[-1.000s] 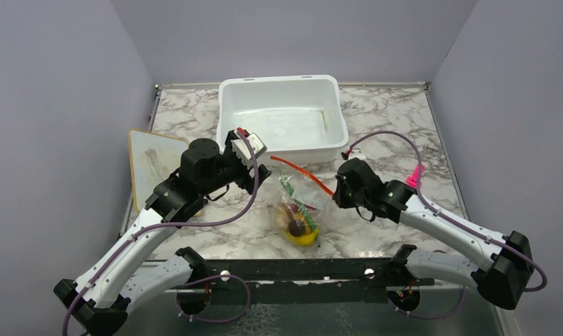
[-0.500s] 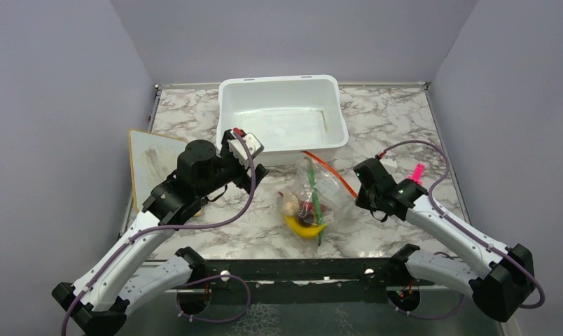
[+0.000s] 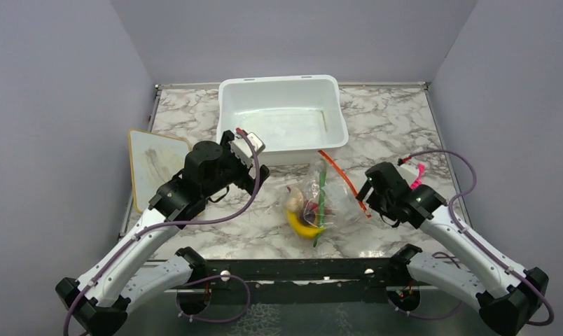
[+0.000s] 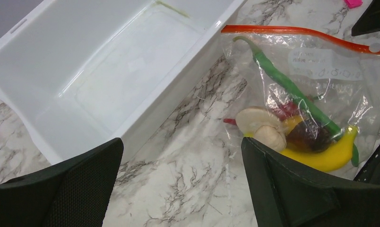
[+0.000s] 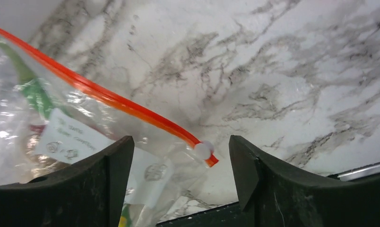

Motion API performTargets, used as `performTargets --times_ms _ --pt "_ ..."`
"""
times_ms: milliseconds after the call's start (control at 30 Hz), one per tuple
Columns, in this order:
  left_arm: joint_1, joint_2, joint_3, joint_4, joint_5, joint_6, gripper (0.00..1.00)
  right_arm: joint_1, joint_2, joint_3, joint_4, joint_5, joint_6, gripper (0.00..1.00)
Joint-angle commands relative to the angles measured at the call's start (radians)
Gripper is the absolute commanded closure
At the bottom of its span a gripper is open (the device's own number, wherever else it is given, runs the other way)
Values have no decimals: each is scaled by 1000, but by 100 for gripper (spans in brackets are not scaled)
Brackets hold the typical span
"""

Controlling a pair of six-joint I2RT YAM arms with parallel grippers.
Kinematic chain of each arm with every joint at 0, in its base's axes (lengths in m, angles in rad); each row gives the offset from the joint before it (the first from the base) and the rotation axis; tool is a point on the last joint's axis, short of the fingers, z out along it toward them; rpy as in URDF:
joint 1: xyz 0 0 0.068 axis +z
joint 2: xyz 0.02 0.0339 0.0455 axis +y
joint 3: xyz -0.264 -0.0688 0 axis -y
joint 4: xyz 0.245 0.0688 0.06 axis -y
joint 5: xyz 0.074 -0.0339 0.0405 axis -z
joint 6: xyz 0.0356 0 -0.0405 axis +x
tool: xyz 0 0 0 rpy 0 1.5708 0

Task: Place the food in the zip-top bag and seal the zipper
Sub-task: Place the zipper food storage bag at the center of the board.

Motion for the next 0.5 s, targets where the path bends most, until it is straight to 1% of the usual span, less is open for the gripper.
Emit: performTargets --times_ms 0,100,133,233,300,400,467 --pt "-2 13 11 41 -85 -113 1 -4 6 138 -18 116 -60 20" --pt "-1 33 36 43 -93 -168 1 -4 10 205 10 136 -146 8" --pt "-1 40 45 42 -113 -193 1 -3 5 217 41 137 -201 1" --pt "-1 57 53 53 -211 -284 1 -4 -13 249 142 116 -361 0" --pt "-1 61 52 66 -264 -310 1 -4 -26 267 214 59 -475 0" --pt "-1 65 58 78 -324 -335 1 -4 -41 298 245 -21 -494 0" --pt "-1 69 72 84 -345 -341 1 -4 -52 311 281 -92 -537 0"
